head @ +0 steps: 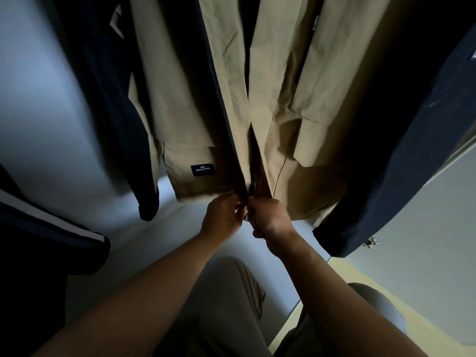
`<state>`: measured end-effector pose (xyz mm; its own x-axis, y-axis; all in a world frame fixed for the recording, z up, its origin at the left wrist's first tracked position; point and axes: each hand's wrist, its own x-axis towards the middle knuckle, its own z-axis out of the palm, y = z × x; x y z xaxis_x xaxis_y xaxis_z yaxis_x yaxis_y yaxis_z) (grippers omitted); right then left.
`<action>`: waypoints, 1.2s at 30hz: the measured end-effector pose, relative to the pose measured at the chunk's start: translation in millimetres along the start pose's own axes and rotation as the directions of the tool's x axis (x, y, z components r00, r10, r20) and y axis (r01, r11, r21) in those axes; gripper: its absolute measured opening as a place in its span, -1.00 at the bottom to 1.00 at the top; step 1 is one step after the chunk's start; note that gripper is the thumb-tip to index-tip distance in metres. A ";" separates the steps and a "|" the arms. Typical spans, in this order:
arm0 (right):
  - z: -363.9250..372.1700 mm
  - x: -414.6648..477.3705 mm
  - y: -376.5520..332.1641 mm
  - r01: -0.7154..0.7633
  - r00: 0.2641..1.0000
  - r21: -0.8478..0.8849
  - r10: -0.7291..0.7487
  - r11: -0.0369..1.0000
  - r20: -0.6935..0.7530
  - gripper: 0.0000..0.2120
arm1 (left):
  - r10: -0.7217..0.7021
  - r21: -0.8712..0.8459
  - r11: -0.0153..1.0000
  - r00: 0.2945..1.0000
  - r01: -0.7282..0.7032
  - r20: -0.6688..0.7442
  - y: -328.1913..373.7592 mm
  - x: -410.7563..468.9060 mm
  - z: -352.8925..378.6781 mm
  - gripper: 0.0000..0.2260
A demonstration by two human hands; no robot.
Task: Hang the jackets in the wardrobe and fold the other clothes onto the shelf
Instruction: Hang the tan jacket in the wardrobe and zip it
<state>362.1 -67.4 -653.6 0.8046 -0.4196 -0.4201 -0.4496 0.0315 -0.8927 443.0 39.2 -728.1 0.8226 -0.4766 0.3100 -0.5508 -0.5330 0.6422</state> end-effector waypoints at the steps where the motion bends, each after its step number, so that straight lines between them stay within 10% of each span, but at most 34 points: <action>1: 0.1 -2.2 -9.4 0.024 1.000 0.028 -0.023 0.999 -0.013 -0.78 | -0.029 0.020 0.999 1.000 0.029 -0.004 0.0 2.8 -0.9 -0.90; 8: 4.8 -22.1 -28.5 0.191 0.981 0.126 -0.186 0.973 -0.050 -0.76 | -0.035 0.029 0.999 0.997 0.033 0.072 4.0 19.9 -12.1 -0.79; 15: -1.0 -27.1 -37.7 0.132 0.988 0.198 -0.113 0.971 -0.106 -0.50 | 0.184 -0.029 0.981 0.964 -0.192 -0.192 26.0 20.0 -12.0 -0.83; 27: -5.5 -36.3 -99.2 0.343 0.927 0.084 -0.322 0.936 -0.195 -0.60 | -0.104 -0.068 0.993 0.991 0.098 -0.089 31.1 43.2 -27.2 -0.80; 36: -12.4 -41.7 -104.8 0.309 0.949 0.260 -0.281 0.915 -0.143 -0.42 | 0.086 -0.156 0.979 0.959 -0.132 -0.271 67.4 71.3 -58.1 -0.80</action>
<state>370.8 -64.4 -540.5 0.8345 -0.5367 -0.1249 -0.0616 0.1344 -0.9890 472.7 9.9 -622.0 0.7793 -0.3138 0.5424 -0.6259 -0.3499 0.6970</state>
